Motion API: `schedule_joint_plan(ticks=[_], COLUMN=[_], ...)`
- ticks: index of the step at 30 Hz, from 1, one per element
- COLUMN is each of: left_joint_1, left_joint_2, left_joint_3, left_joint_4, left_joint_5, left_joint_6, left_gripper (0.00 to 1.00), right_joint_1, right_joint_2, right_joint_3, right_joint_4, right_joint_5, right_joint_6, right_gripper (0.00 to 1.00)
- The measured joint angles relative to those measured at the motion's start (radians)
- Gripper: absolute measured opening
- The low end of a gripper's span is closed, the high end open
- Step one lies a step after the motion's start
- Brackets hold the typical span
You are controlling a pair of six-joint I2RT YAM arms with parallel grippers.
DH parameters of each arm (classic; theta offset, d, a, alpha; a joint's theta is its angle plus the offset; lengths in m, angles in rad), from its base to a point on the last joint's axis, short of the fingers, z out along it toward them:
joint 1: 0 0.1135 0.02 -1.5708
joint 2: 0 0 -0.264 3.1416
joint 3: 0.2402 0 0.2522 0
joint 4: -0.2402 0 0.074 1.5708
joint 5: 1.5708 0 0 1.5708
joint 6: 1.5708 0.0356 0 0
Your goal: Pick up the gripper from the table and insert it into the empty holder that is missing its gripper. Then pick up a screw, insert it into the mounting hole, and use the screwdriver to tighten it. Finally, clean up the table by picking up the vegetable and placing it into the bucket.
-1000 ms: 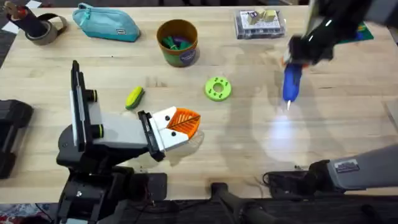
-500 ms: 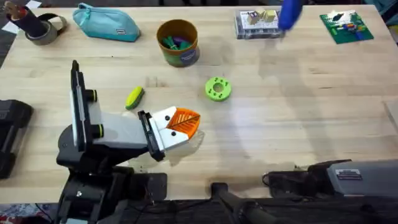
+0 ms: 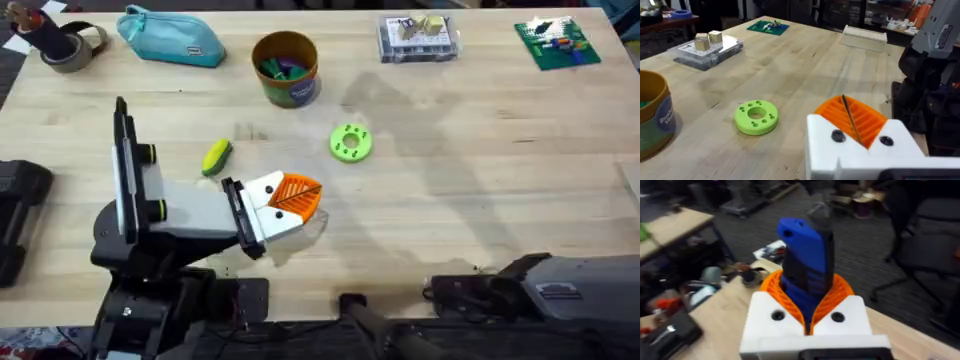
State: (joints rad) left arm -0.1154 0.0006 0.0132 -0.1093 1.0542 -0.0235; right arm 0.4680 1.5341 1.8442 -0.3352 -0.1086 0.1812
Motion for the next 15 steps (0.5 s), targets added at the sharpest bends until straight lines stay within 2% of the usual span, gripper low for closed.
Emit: schedule_joint_plan(ticks=[3, 9, 11, 15], left_joint_1=[0.0, 0.0, 0.0, 0.0], left_joint_2=[0.0, 0.0, 0.0, 0.0], left_joint_3=[0.0, 0.0, 0.0, 0.0], left_joint_4=[0.0, 0.0, 0.0, 0.0], left_joint_5=[0.0, 0.0, 0.0, 0.0], left_joint_6=[0.0, 0.0, 0.0, 0.0], left_gripper=[0.006, 0.006, 0.006, 0.006], right_joint_1=[0.024, 0.012, 0.006, 0.006], right_joint_2=[-0.002, -0.017, -0.026, -0.053], right_joint_3=[0.0, -0.016, -0.045, -0.175], right_joint_4=[0.05, 0.158, 0.205, 0.372], right_joint_5=[-0.074, -0.334, -0.393, -0.47], right_joint_6=[0.006, 0.015, 0.021, 0.042], right_gripper=[0.023, 0.023, 0.023, 0.023])
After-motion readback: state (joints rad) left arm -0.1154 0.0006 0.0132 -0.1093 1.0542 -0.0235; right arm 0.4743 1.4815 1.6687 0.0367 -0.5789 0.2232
